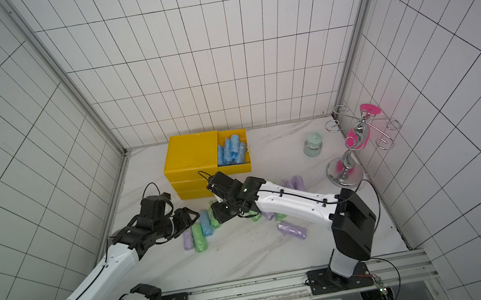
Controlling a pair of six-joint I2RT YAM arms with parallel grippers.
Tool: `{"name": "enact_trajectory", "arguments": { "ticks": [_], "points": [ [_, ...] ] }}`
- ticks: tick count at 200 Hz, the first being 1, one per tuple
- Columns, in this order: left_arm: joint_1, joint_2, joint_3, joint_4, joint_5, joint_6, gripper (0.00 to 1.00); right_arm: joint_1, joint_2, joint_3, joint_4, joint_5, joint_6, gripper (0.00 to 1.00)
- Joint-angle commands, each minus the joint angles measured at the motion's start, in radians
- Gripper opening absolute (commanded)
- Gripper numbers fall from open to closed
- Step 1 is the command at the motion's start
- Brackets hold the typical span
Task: Sort the rolls of trash bags by color and place them into the drawer
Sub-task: Pick up the roll of trash bags from the center of the board.
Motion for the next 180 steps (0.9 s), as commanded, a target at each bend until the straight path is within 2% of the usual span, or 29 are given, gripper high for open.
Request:
{"name": "enact_trajectory", "arguments": {
  "ticks": [1, 29, 68, 109, 180],
  "points": [
    [0.067, -0.077, -0.005, -0.052, -0.022, 0.021, 0.63, 0.032, 0.101, 0.041, 0.065, -0.013, 0.036, 0.41],
    [0.134, -0.159, -0.035, -0.060, 0.019, 0.012, 0.67, 0.046, 0.239, 0.155, 0.039, -0.017, 0.033, 0.43],
    [0.142, -0.240, -0.059, -0.048, 0.039, -0.024, 0.69, 0.049, 0.360, 0.266, 0.012, 0.000, 0.034, 0.43],
    [0.144, -0.242, -0.053, -0.052, 0.060, -0.018, 0.69, 0.049, 0.419, 0.313, -0.024, 0.060, 0.032, 0.45],
    [0.148, -0.231, -0.054, -0.042, 0.067, -0.007, 0.69, 0.049, 0.498, 0.348, -0.047, 0.076, 0.029, 0.45]
  ]
}}
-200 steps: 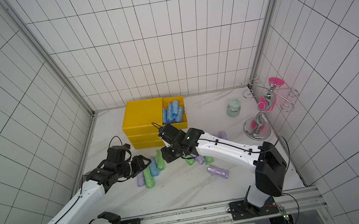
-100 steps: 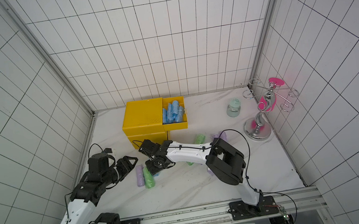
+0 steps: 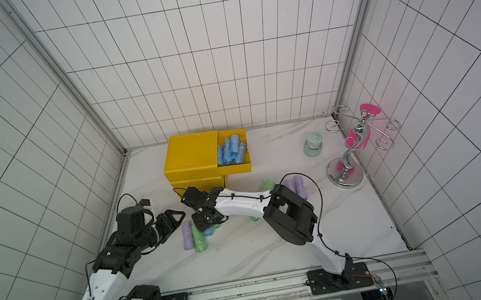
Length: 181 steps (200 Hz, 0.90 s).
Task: Sort the rolls of trash bags by color and place them into the drawer
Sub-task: Pick up the roll of trash bags from the center of the board.
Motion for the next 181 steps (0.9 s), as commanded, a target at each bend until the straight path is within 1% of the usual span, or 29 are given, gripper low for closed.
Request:
{"name": "enact_trajectory", "arguments": {
  "ticks": [1, 25, 37, 47, 62, 85, 103, 140, 165, 181],
  "points": [
    [0.005, 0.003, -0.003, 0.014, 0.010, 0.011, 0.69, 0.005, 0.027, 0.041, -0.036, 0.027, 0.003, 0.45],
    [0.007, 0.011, -0.003, 0.020, 0.013, 0.011, 0.69, 0.005, 0.038, 0.037, -0.032, 0.021, 0.002, 0.42],
    [0.007, 0.013, -0.002, 0.022, 0.013, 0.012, 0.69, 0.005, 0.038, 0.033, -0.032, 0.018, 0.004, 0.37],
    [0.007, 0.015, -0.002, 0.021, 0.014, 0.012, 0.69, 0.007, 0.026, 0.025, -0.024, 0.017, 0.005, 0.31],
    [0.007, 0.013, 0.001, 0.023, 0.011, 0.012, 0.69, 0.009, -0.006, 0.001, -0.007, 0.013, 0.006, 0.25],
    [0.007, 0.013, 0.021, 0.023, 0.008, 0.015, 0.69, 0.008, -0.080, -0.039, 0.012, -0.001, 0.009, 0.20],
    [0.007, 0.013, 0.053, 0.023, 0.015, 0.027, 0.69, 0.008, -0.164, -0.090, 0.033, -0.018, 0.018, 0.19],
    [0.007, 0.045, 0.183, -0.001, 0.026, 0.077, 0.69, 0.008, -0.366, -0.186, 0.037, -0.038, 0.026, 0.18],
    [0.005, 0.108, 0.303, -0.028, 0.019, 0.128, 0.69, 0.002, -0.507, -0.220, 0.004, -0.017, 0.025, 0.17],
    [0.006, 0.164, 0.406, -0.051, 0.004, 0.171, 0.69, -0.028, -0.588, -0.224, -0.025, -0.007, 0.025, 0.18]
  ]
}}
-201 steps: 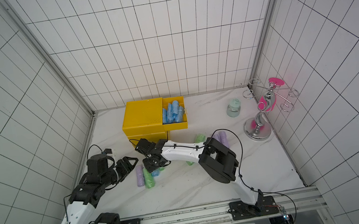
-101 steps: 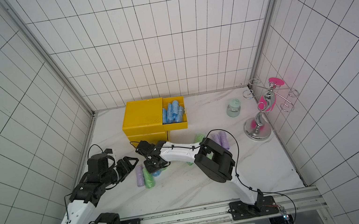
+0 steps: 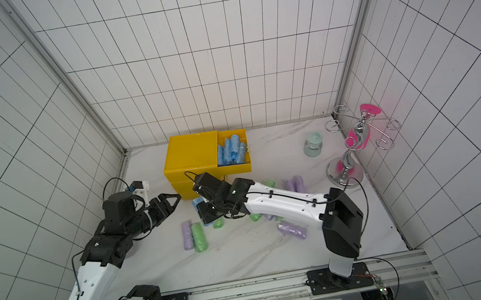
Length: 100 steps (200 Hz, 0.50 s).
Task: Sort the rolls of trash bags by color and place them into the drawer
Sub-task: Pick up the roll of trash bags from the center of the board, then place the roll of trash bags in the drawer.
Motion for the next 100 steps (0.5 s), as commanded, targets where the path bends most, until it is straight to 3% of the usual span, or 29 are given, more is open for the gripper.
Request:
{"name": "enact_trajectory", "arguments": {
  "ticks": [1, 49, 100],
  "points": [
    [0.002, 0.060, 0.128, -0.031, -0.012, 0.089, 0.69, -0.028, -0.105, -0.037, -0.048, 0.019, 0.006, 0.18],
    [0.002, 0.243, 0.380, -0.043, -0.064, 0.185, 0.69, -0.250, -0.209, 0.045, -0.117, 0.030, -0.021, 0.18],
    [0.015, 0.407, 0.531, -0.042, -0.139, 0.254, 0.69, -0.431, -0.010, 0.298, -0.143, -0.033, -0.010, 0.16]
  ]
}}
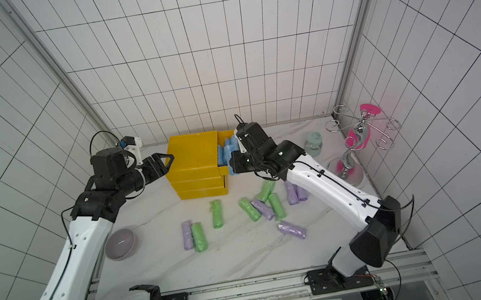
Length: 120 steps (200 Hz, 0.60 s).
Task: Sort the rolls of trash bags by color and place them into the drawer
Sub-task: Place the roll of trash bags in the drawer.
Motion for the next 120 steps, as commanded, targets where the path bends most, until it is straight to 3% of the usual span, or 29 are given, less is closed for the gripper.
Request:
{"name": "enact_trajectory", "arguments": {
  "ticks": [1, 63, 120],
  "points": [
    [0.015, 0.043, 0.054, -0.010, -0.056, 0.062, 0.69, -0.044, 0.102, 0.142, -0.027, -0.039, -0.001, 0.16],
    [0.084, 0.130, 0.087, 0.010, -0.072, 0.091, 0.69, -0.107, 0.348, 0.372, -0.018, -0.135, 0.117, 0.15],
    [0.093, 0.193, 0.069, 0.048, -0.070, 0.093, 0.69, -0.119, 0.446, 0.388, -0.009, -0.146, 0.172, 0.15]
  ]
}}
